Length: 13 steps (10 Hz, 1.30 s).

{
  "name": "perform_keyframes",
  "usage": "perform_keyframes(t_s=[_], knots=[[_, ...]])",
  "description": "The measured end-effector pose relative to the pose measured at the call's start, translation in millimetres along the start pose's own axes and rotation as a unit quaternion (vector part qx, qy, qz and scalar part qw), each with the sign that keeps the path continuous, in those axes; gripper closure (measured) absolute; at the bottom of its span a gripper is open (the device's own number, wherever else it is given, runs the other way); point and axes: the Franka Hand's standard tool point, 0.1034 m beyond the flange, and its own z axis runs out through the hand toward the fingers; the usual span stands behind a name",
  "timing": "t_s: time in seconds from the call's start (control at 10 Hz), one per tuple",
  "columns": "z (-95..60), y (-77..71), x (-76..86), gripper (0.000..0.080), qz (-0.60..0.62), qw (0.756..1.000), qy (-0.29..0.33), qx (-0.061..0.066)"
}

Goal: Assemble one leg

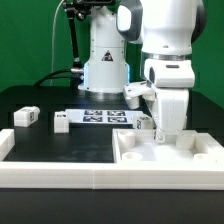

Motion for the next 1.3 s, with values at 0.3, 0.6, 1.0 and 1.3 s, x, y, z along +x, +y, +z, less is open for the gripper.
perform_keyframes(t_s=[0.3, 0.6, 1.0, 1.3], knots=[[0.0, 0.0, -0.1, 0.0339, 0.000, 1.000, 0.000, 0.000], [0.0, 0.0, -0.1, 0.0162, 0.000, 1.000, 0.000, 0.000], [-12.6, 0.0, 3.4, 0.0151, 0.025, 1.000, -0.001, -0.009], [-51.8, -11.6, 10.0, 0.0151, 0.078, 0.997, -0.016, -0.021]])
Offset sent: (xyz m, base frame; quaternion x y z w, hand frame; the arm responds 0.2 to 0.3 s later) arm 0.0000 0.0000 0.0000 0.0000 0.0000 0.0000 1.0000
